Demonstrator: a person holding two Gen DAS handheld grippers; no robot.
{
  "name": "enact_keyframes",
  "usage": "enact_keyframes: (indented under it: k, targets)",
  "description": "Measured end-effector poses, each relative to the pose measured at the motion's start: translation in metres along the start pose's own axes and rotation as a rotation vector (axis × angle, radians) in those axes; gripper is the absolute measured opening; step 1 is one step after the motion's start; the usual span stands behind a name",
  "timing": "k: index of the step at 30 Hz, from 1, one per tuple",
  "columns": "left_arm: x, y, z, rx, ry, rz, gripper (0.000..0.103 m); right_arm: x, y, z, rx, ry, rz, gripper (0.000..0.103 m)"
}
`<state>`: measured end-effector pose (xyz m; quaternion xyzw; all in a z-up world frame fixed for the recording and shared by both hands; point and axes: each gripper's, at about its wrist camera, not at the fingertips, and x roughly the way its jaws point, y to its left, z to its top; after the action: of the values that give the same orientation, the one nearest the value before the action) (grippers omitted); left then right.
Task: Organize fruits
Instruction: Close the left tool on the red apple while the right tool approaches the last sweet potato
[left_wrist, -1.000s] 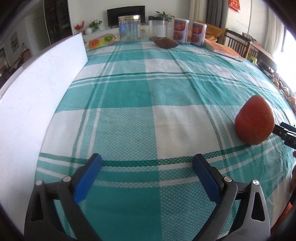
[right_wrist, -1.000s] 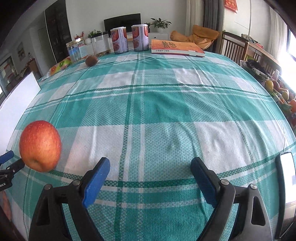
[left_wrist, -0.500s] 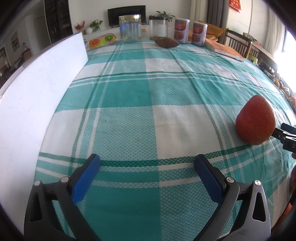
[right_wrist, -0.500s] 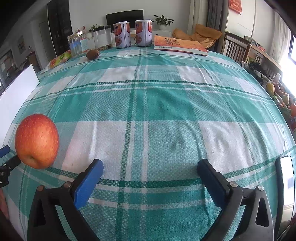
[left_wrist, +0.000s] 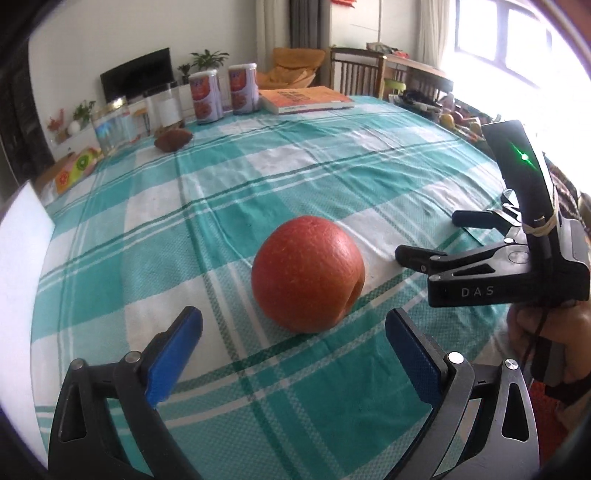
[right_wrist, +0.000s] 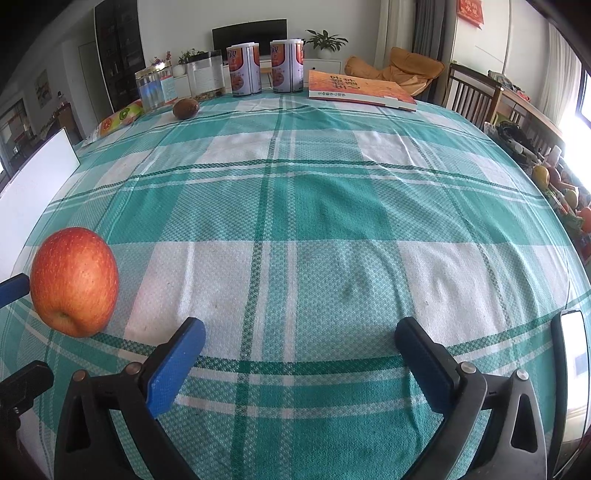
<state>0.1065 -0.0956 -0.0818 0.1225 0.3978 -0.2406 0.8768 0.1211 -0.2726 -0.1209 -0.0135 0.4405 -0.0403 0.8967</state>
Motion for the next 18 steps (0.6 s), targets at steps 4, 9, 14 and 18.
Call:
enact_keyframes:
  k: [4, 9, 14, 18]
  targets:
    - [0.029, 0.007, 0.015, -0.054, 0.051, -0.04, 0.095, 0.0, 0.0, 0.0, 0.002, -0.001, 0.004, 0.102]
    - [0.022, 0.021, 0.01, -0.123, 0.049, -0.069, 0.069, 0.0, -0.001, 0.0, 0.007, -0.003, 0.012, 0.103]
    - [-0.002, 0.081, -0.004, -0.249, 0.018, 0.127, 0.069, 0.0, -0.001, 0.0, 0.007, -0.003, 0.013, 0.103]
    - [-0.006, 0.144, -0.025, -0.382, 0.036, 0.282, 0.069, 0.0, -0.001, -0.001, 0.004, -0.001, 0.008, 0.103]
